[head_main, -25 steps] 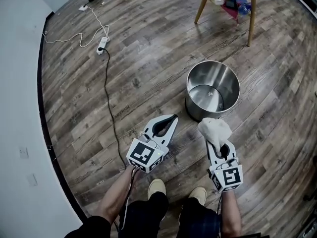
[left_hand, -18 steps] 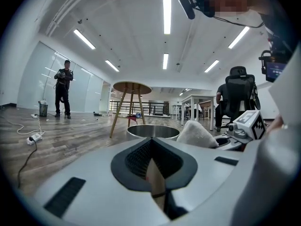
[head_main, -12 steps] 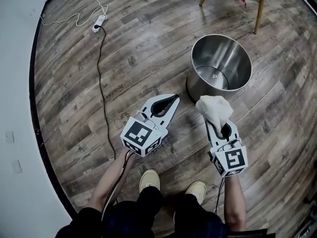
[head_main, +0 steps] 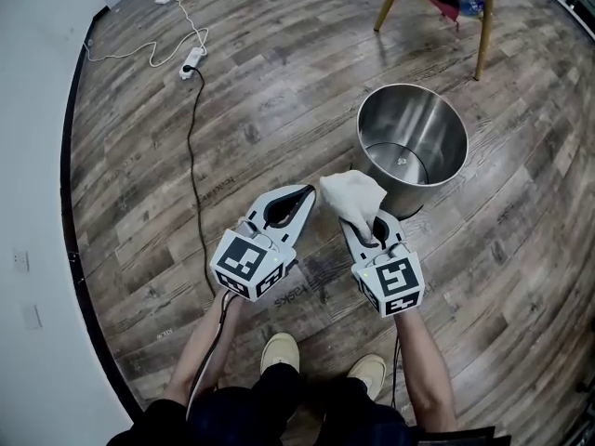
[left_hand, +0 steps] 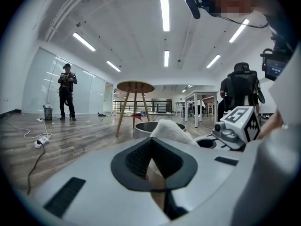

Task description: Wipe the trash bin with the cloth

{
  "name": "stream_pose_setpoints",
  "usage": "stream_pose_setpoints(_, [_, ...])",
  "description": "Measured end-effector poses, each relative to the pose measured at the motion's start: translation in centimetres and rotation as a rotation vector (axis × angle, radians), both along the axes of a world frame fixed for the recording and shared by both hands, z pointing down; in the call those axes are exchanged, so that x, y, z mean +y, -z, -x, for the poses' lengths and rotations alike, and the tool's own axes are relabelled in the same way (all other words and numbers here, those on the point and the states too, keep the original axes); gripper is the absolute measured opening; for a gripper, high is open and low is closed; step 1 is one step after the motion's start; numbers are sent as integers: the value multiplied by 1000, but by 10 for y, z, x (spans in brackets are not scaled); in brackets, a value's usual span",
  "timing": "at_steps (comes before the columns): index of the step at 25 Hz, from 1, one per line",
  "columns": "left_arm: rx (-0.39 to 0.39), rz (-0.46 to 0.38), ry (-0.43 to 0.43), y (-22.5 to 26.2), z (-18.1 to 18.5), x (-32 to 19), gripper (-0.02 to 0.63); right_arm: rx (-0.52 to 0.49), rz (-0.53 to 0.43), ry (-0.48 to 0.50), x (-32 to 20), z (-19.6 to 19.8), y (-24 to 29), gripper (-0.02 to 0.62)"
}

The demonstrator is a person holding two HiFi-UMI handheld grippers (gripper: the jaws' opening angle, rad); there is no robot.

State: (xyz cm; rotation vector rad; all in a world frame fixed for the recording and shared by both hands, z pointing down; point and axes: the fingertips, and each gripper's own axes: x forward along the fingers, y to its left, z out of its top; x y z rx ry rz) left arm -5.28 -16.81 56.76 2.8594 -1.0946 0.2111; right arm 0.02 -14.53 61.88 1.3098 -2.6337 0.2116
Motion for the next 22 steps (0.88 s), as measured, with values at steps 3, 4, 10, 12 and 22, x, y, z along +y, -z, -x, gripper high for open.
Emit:
stream_pose_setpoints(3, [11,3,25,3,11,-1,0,33,18,-2,-16,14,-11,83])
stream_pose_setpoints(4, [8,1,28,3,13,-1,0,50,26,-11,-23,15,-15,83])
stream_pose_setpoints(10, [5,-3,29,3,9,-2,0,122,20,-81,-44,-3,-26,83])
stream_pose_setpoints(12, [7,1,28,0,7,-2,0,119,15,-93,-42,-10,-24,83])
stream_pose_setpoints(22, [4,8,6,-6,-2,2,0,93,-23,-207,-19,-73,-9,83])
